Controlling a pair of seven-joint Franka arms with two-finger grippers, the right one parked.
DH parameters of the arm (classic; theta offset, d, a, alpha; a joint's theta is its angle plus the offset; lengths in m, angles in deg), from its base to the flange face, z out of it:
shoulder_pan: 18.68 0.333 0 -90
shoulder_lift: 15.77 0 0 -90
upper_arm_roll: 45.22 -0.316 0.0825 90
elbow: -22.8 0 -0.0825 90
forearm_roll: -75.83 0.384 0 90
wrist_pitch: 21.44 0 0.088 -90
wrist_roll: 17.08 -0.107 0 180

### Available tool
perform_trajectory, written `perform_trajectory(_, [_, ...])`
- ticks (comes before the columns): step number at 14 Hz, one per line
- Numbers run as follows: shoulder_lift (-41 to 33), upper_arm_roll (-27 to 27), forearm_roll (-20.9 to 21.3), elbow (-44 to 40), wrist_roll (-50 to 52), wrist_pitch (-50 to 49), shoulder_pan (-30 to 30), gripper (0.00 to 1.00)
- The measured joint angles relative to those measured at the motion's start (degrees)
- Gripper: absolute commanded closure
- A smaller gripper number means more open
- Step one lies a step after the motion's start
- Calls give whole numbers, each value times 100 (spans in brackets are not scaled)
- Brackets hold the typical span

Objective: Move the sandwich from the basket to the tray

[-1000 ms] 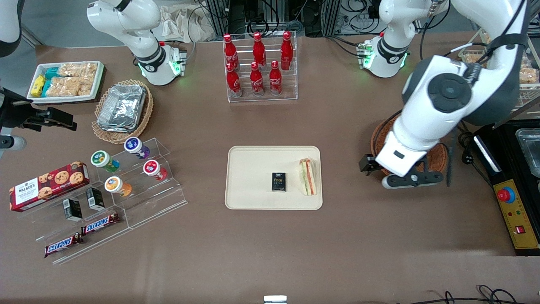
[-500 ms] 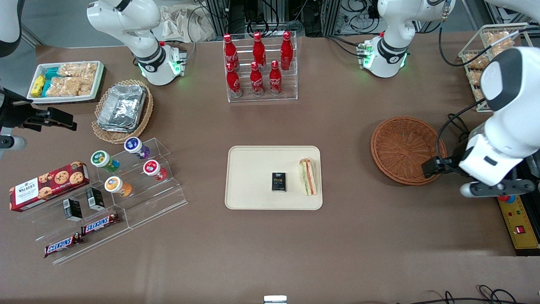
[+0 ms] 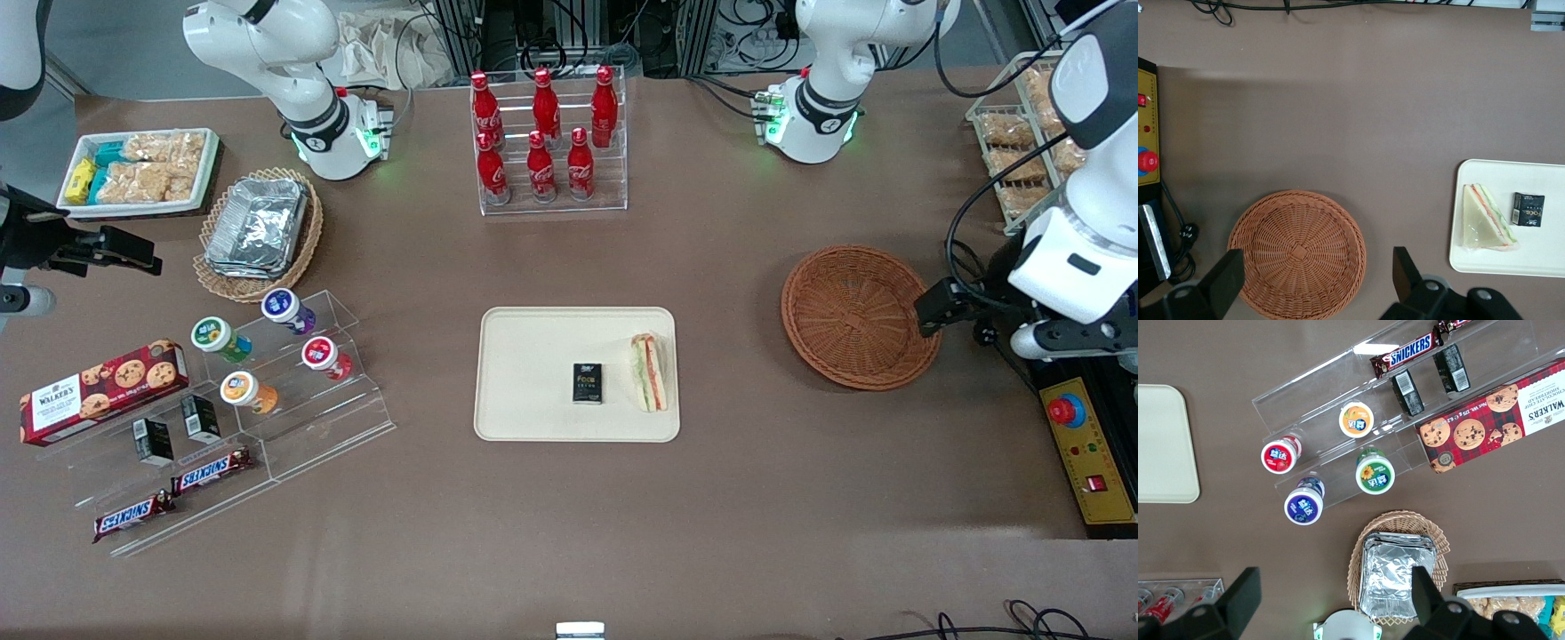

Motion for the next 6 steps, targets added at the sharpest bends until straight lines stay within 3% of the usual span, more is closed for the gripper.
perform_trajectory(6, [-26, -76, -6, 54, -557, -3, 34, 2])
